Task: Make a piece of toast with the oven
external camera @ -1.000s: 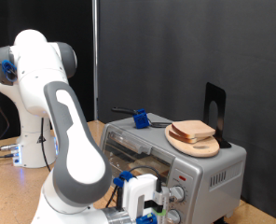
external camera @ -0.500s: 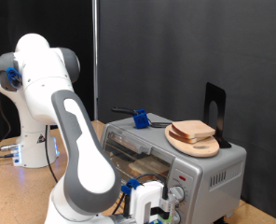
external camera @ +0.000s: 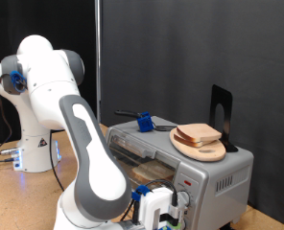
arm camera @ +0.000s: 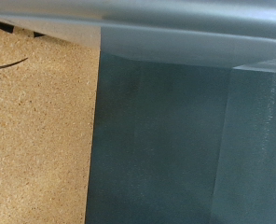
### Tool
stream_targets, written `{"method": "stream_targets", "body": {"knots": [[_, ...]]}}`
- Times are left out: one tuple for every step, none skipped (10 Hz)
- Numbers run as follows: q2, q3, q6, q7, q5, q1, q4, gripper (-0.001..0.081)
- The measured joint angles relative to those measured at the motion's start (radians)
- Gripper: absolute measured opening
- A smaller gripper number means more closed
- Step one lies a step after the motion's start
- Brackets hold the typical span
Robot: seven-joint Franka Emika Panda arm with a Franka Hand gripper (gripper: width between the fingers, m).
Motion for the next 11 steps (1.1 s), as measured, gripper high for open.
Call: {"method": "stream_targets", "body": {"knots": [[0.000, 0.000, 0.004, 0.000, 0.000, 0.003, -0.002, 0.0799], [0.000, 0.000, 0.007, 0.000, 0.000, 0.005, -0.004, 0.0799], [0.000, 0.000, 0.011, 0.000, 0.000, 0.008, -0.006, 0.0799], [0.000, 0.000, 0.014, 0.000, 0.000, 0.011, -0.009, 0.0799], [0.000, 0.000, 0.017, 0.000, 0.000, 0.013, -0.012, 0.0799], [0.000, 0.001, 0.019, 0.000, 0.000, 0.015, -0.014, 0.0799], [0.000, 0.001, 0.020, 0.000, 0.000, 0.017, -0.017, 0.0799], [-0.001, 0.001, 0.022, 0.000, 0.000, 0.018, -0.021, 0.0799], [-0.002, 0.001, 0.023, -0.001, 0.000, 0.019, -0.024, 0.0799], [-0.003, 0.001, 0.025, -0.003, 0.000, 0.019, -0.026, 0.0799], [-0.005, 0.001, 0.026, -0.004, 0.000, 0.019, -0.029, 0.0799]]}}
